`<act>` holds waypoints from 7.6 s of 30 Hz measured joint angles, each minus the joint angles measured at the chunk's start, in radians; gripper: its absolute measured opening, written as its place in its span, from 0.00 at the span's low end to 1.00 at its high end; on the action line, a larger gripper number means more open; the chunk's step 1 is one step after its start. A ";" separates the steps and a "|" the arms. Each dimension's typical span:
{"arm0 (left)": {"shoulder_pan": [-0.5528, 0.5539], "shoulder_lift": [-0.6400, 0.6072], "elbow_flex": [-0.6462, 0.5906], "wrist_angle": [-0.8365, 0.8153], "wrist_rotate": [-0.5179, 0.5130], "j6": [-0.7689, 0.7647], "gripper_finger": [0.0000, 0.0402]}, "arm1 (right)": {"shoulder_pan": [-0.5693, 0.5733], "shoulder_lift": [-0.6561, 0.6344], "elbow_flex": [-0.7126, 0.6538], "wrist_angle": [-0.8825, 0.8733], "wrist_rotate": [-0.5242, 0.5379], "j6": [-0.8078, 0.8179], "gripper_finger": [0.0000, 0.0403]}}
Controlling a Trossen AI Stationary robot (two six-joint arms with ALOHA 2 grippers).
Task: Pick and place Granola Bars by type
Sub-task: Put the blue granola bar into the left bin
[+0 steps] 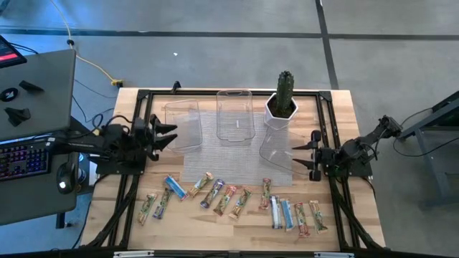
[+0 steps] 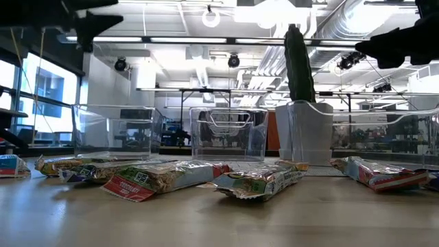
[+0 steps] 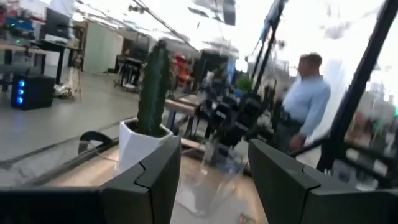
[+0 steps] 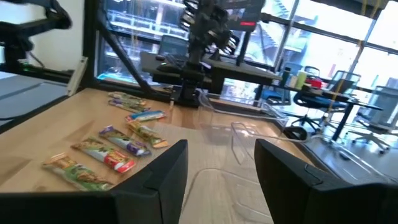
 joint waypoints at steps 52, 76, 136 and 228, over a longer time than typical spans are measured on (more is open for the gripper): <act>-0.598 1.134 0.553 -1.088 0.310 -1.393 0.37 | 0.000 0.000 0.000 -0.005 0.019 0.084 0.42; -0.595 1.171 0.458 -0.912 0.308 -1.444 0.38 | 0.000 0.000 0.000 -0.001 0.019 0.084 0.42; -0.626 1.177 0.521 -1.051 0.488 -1.619 0.38 | 0.000 0.000 0.000 -0.001 0.019 0.078 0.42; 0.431 1.236 1.060 -1.424 -0.326 -0.534 0.28 | 0.000 0.388 0.213 0.299 -0.057 0.032 0.42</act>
